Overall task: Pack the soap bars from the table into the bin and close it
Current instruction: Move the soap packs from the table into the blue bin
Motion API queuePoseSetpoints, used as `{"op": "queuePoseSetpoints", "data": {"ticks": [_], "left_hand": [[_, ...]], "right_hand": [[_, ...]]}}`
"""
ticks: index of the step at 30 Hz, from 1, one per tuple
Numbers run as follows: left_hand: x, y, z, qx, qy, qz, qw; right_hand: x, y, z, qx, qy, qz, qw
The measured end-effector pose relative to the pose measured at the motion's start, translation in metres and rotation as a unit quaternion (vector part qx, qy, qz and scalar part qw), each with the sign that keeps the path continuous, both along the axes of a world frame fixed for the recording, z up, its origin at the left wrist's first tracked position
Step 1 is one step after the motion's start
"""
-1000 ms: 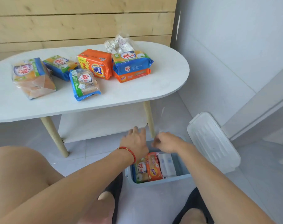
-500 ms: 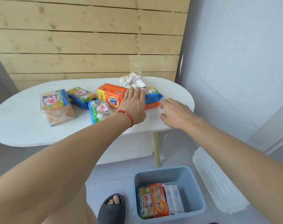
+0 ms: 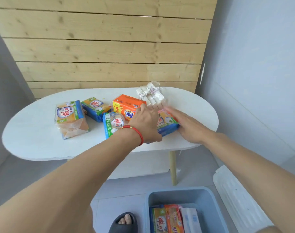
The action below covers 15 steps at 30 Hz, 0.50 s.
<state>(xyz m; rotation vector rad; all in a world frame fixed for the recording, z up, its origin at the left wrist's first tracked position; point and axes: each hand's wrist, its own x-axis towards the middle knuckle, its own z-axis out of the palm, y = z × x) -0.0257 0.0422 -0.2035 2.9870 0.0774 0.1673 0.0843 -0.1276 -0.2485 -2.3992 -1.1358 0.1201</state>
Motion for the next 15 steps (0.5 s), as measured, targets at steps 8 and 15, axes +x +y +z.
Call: {"op": "queuePoseSetpoints", "data": {"ticks": [8,15], "left_hand": [[-0.043,0.015,0.009,-0.055,0.037,0.007,0.998],[-0.068,0.013,0.018,-0.143,0.187,-0.027,0.971]], "right_hand": [[0.0,-0.009,-0.004,-0.134,-0.188,-0.045,0.972],[-0.029,-0.054,0.016,-0.119,-0.053,-0.047,0.99]]}}
